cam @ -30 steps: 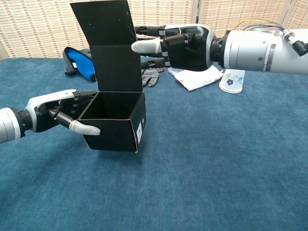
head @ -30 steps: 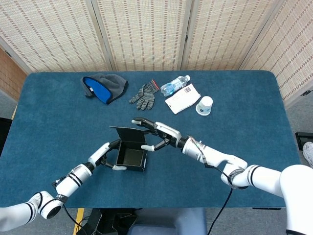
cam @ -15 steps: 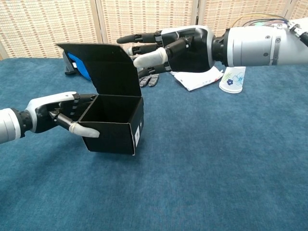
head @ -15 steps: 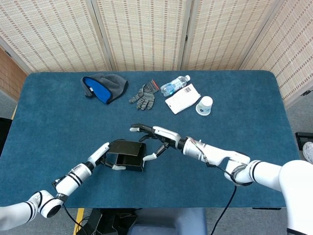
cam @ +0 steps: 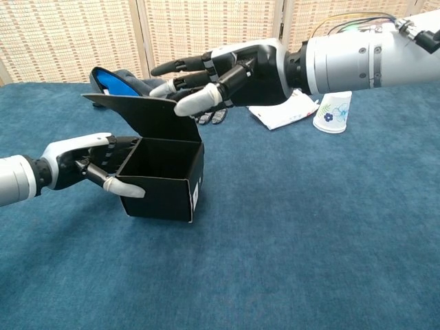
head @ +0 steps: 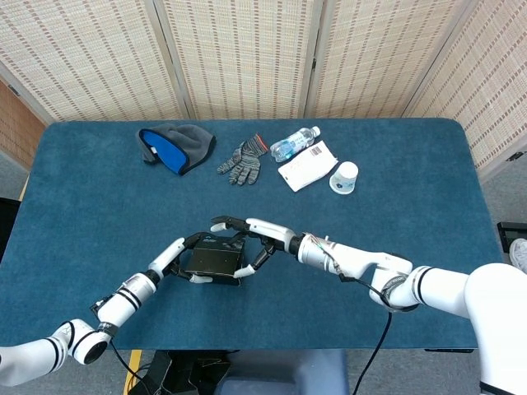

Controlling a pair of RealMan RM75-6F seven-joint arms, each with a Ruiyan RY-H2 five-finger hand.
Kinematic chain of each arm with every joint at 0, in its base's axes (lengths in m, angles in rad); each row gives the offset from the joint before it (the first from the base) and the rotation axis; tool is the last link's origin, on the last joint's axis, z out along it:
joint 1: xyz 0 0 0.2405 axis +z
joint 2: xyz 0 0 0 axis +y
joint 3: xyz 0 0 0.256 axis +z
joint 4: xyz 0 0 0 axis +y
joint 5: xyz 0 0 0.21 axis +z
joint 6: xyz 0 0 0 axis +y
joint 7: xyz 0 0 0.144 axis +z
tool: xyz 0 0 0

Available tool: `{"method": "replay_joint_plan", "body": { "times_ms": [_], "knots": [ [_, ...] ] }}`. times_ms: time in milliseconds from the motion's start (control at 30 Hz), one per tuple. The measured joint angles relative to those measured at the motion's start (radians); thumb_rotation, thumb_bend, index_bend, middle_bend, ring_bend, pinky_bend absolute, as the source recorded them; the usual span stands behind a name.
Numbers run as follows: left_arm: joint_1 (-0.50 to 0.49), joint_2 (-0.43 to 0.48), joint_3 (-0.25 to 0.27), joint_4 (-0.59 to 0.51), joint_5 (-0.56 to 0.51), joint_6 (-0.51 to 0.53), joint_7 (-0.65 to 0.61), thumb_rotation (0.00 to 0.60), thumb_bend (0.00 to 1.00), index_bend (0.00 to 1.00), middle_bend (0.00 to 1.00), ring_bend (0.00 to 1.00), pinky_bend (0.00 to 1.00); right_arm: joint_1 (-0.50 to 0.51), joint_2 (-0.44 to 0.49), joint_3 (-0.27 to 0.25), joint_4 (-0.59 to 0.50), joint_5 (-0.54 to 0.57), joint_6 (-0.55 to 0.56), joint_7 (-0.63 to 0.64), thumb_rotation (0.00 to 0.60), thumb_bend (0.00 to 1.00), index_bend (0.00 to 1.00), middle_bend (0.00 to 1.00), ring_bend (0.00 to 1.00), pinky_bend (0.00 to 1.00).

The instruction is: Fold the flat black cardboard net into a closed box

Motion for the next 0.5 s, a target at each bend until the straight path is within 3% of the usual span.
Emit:
{"method": "replay_joint_plan", "body": {
  "times_ms": [500],
  "knots": [
    [0.019,-0.007,-0.012,-0.003,-0.025,-0.016,0.032,0.6,0.08,0.29,0.36,0.24,0.24,0.015,0.034,-0.035,-0.039,0.002,0.0,-0.069,0.6,0.1,0.0,0.08,0.04,0.16]
  ]
}}
